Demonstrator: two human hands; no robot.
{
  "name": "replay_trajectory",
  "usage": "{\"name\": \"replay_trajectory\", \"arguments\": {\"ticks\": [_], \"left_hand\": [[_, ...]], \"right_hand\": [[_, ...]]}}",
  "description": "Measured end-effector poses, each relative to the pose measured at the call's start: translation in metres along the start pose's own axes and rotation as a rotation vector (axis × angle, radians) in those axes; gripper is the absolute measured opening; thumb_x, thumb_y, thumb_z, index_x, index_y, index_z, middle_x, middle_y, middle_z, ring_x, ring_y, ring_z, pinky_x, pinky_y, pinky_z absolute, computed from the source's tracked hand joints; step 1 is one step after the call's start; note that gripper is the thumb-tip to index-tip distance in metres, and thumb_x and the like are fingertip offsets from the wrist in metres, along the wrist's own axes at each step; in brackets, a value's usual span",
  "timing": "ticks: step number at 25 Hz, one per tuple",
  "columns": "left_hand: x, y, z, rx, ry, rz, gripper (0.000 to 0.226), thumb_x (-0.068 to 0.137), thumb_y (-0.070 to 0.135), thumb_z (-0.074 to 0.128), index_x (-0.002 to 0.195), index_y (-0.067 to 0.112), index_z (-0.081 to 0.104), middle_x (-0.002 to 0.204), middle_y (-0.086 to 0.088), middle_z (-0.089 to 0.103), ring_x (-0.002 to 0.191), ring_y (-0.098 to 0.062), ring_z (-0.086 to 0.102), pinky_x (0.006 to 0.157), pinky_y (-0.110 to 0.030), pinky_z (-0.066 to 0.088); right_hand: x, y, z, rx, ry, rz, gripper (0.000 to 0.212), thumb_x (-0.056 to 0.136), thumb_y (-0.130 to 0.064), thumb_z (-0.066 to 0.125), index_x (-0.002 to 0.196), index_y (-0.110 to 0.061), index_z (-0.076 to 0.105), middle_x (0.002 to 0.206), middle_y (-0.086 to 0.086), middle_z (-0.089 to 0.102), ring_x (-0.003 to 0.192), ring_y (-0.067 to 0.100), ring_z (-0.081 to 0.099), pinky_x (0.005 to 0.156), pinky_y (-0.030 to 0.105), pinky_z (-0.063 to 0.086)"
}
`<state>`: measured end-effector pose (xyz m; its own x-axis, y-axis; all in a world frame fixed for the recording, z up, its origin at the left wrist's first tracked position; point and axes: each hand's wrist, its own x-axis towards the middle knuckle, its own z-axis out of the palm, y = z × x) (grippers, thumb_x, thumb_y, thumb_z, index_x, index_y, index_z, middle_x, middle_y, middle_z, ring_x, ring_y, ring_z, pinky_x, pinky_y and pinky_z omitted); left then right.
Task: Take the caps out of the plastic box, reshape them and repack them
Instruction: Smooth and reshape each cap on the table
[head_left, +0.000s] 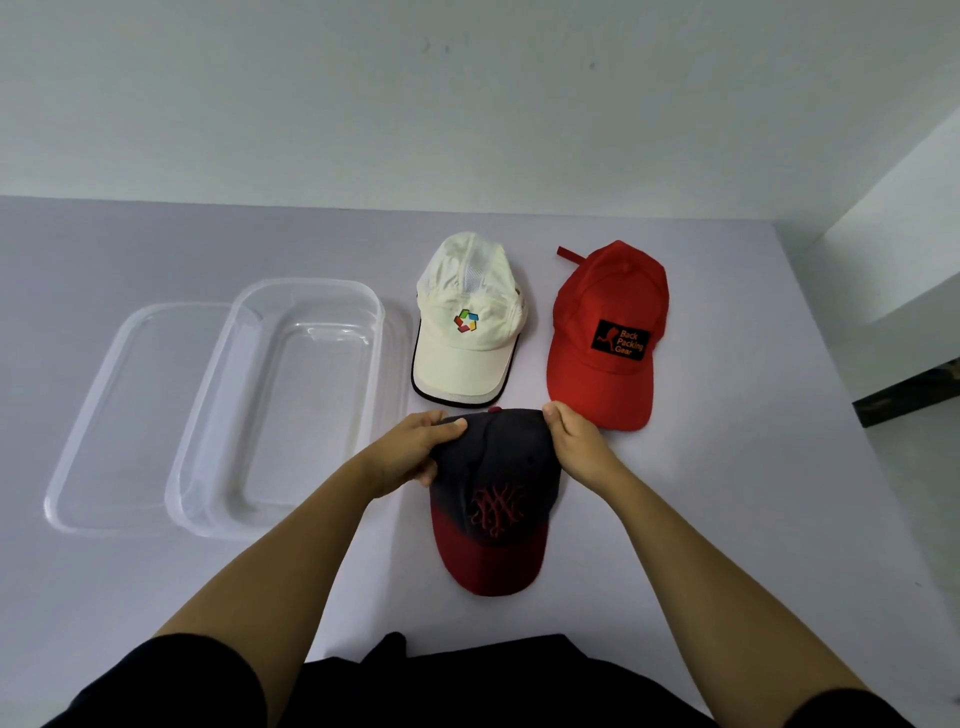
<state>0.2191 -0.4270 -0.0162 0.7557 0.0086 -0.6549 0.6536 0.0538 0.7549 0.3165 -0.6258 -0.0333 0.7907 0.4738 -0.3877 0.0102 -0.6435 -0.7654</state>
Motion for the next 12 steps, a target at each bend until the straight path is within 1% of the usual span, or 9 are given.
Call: {"name": "replay_trajectory", "arguments": {"ticks": [2, 3, 5, 6, 7, 9, 10, 11, 12], "left_hand": [[-0.001, -0.005, -0.002, -0.016, 0.037, 0.019, 0.026, 0.096, 0.032, 0.049, 0.080, 0.012, 0.043, 0.055, -0.002, 0.044, 0.034, -0.012, 0.036, 0.038, -0.021, 0.031], [-0.002, -0.006, -0.003, -0.021, 0.056, 0.023, 0.024, 0.096, 0.032, 0.048, 0.083, 0.012, 0.045, 0.058, -0.004, 0.045, 0.034, -0.012, 0.038, 0.040, -0.021, 0.033], [-0.004, -0.005, -0.006, 0.029, 0.102, 0.020, 0.022, 0.097, 0.030, 0.044, 0.094, 0.009, 0.051, 0.066, -0.007, 0.050, 0.040, -0.013, 0.048, 0.047, -0.022, 0.037], [-0.004, -0.005, -0.009, 0.090, 0.130, 0.012, 0.024, 0.098, 0.028, 0.040, 0.098, 0.007, 0.052, 0.070, -0.009, 0.053, 0.046, -0.014, 0.053, 0.051, -0.024, 0.038], [-0.004, -0.005, -0.012, 0.159, 0.163, 0.000, 0.026, 0.098, 0.024, 0.036, 0.101, 0.005, 0.053, 0.074, -0.012, 0.056, 0.053, -0.015, 0.056, 0.055, -0.025, 0.040], [-0.001, -0.007, -0.017, 0.268, 0.234, -0.031, 0.028, 0.095, 0.017, 0.033, 0.106, 0.003, 0.055, 0.080, -0.013, 0.061, 0.064, -0.017, 0.059, 0.061, -0.023, 0.047], [0.000, -0.007, -0.016, 0.306, 0.250, -0.044, 0.027, 0.094, 0.013, 0.033, 0.107, 0.004, 0.055, 0.080, -0.011, 0.062, 0.066, -0.017, 0.060, 0.061, -0.022, 0.049], [0.001, -0.007, -0.013, 0.340, 0.253, -0.049, 0.026, 0.094, 0.011, 0.033, 0.108, 0.006, 0.054, 0.080, -0.009, 0.061, 0.066, -0.016, 0.060, 0.061, -0.021, 0.049], [0.003, -0.007, -0.010, 0.370, 0.250, -0.048, 0.026, 0.095, 0.010, 0.032, 0.109, 0.007, 0.053, 0.079, -0.009, 0.061, 0.065, -0.016, 0.060, 0.060, -0.021, 0.049]], "right_hand": [[0.003, 0.000, -0.002, -0.054, -0.010, -0.031, 0.034, 0.100, -0.033, 0.030, 0.086, -0.012, 0.054, 0.081, 0.001, 0.057, 0.076, 0.015, 0.051, 0.071, 0.031, 0.039], [0.004, 0.001, -0.005, -0.081, 0.000, -0.048, 0.034, 0.100, -0.034, 0.032, 0.083, -0.014, 0.054, 0.077, 0.000, 0.057, 0.072, 0.014, 0.051, 0.068, 0.031, 0.039], [0.007, 0.007, -0.014, -0.116, 0.025, -0.061, 0.034, 0.098, -0.038, 0.035, 0.078, -0.017, 0.052, 0.070, -0.002, 0.054, 0.064, 0.013, 0.049, 0.063, 0.032, 0.038], [0.006, 0.013, -0.021, -0.105, 0.024, -0.041, 0.034, 0.098, -0.039, 0.035, 0.082, -0.015, 0.055, 0.074, 0.000, 0.056, 0.066, 0.014, 0.050, 0.065, 0.033, 0.040], [0.005, 0.021, -0.026, -0.079, 0.009, -0.011, 0.034, 0.098, -0.039, 0.036, 0.091, -0.014, 0.058, 0.085, 0.001, 0.057, 0.073, 0.016, 0.053, 0.070, 0.035, 0.044], [-0.001, 0.039, -0.029, -0.058, -0.053, 0.023, 0.030, 0.097, -0.035, 0.042, 0.110, -0.014, 0.059, 0.105, 0.000, 0.053, 0.092, 0.016, 0.055, 0.082, 0.033, 0.047], [-0.004, 0.046, -0.027, -0.074, -0.080, 0.012, 0.028, 0.096, -0.031, 0.045, 0.115, -0.014, 0.058, 0.110, -0.001, 0.051, 0.098, 0.016, 0.055, 0.087, 0.032, 0.046], [-0.007, 0.052, -0.021, -0.079, -0.084, -0.009, 0.025, 0.095, -0.027, 0.048, 0.115, -0.015, 0.058, 0.111, 0.000, 0.051, 0.100, 0.017, 0.055, 0.089, 0.033, 0.046], [-0.009, 0.056, -0.015, -0.075, -0.065, -0.020, 0.017, 0.095, -0.023, 0.050, 0.108, -0.015, 0.059, 0.108, 0.002, 0.053, 0.097, 0.019, 0.056, 0.088, 0.034, 0.047]]}}
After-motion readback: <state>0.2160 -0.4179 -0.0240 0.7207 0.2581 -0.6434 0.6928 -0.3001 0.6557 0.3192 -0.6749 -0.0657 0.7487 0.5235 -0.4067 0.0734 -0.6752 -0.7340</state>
